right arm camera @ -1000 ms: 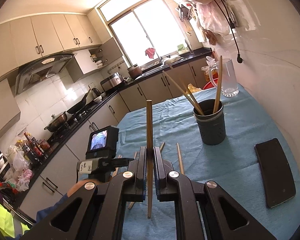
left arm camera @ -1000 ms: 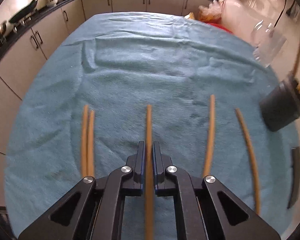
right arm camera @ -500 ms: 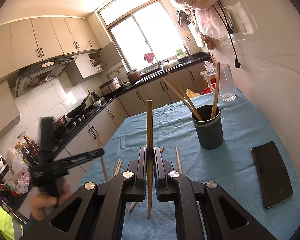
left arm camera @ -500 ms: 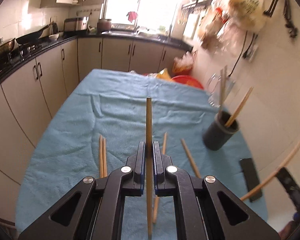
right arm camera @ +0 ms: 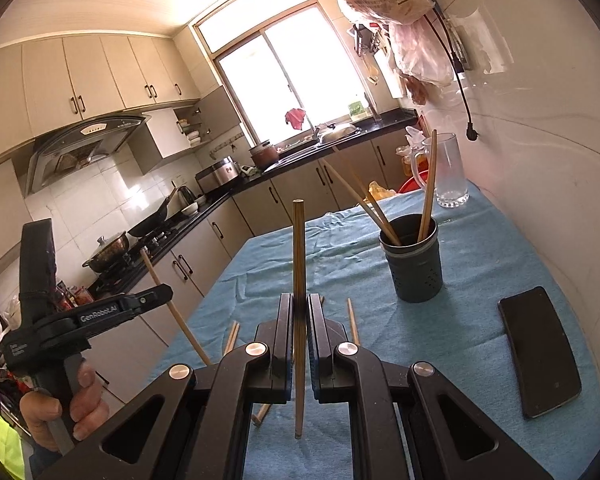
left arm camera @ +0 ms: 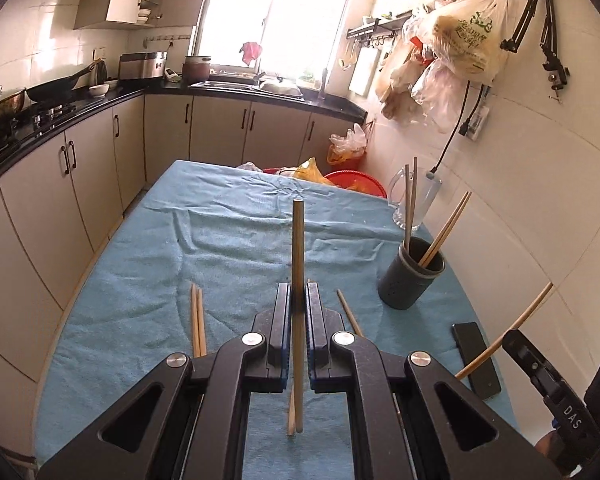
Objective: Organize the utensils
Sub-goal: 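Lift the right tool's chopstick toward the black cup while the left tool carries its own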
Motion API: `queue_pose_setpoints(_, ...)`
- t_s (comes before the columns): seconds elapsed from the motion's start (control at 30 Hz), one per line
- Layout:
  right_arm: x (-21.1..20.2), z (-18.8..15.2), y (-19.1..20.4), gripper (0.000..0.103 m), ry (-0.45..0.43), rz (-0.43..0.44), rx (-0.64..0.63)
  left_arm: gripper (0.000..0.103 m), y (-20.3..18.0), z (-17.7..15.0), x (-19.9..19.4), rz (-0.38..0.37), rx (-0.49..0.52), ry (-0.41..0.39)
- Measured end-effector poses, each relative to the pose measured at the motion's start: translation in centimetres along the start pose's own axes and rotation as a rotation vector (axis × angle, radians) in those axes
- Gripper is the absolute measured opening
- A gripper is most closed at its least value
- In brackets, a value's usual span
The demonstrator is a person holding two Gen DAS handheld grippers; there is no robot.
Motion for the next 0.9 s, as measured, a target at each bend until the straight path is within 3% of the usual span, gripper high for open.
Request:
queue_pose_setpoints(0.43, -0.2, 0.9, -1.5, 0.007, -0.021, -0.023, 0.029, 0.006, -1.8, 0.3, 0.1, -0.034, 0.037, 0.009)
queue_pose_setpoints(0.9, -1.1, 6.2, -5.3, 0.007, -0.108, -0.071, 0.099, 0.006, -6.4, 3.9, 2.4, -0.102, 0.114, 0.02)
Point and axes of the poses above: each gripper's, at about its wrist camera, not at the fingertips, and x roughly the way its jaws point, y to its left, z to its top, the point moved 1 cm from there along x, roughly the way its jaws point, and after that the axes turned 8 degrees about -z, right-handed, at the moved point
